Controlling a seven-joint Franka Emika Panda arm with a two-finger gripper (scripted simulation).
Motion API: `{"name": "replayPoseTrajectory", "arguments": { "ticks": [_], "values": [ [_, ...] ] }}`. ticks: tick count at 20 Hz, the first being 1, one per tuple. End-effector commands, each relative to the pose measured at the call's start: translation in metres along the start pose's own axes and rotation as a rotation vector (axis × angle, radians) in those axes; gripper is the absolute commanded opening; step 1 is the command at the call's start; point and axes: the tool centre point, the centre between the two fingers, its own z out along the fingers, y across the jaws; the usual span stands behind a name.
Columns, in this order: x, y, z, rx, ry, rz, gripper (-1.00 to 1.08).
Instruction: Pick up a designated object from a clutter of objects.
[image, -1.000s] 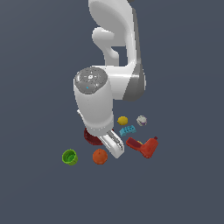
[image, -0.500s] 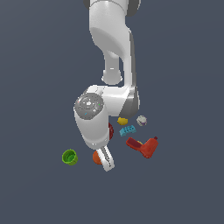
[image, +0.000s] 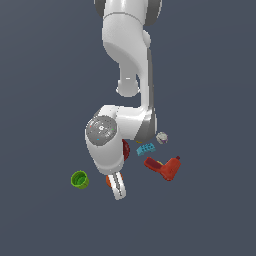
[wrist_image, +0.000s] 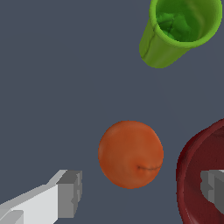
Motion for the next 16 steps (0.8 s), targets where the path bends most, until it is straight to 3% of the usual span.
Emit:
{"name": "replayPoseTrajectory", "arguments": {
  "ticks": [1, 16],
  "values": [
    [0.000, 0.000, 0.000, 0.000, 0.000, 0.000, 1.00],
    [0.000, 0.001, 0.051, 0.000, 0.001, 0.005, 1.00]
  ]
}}
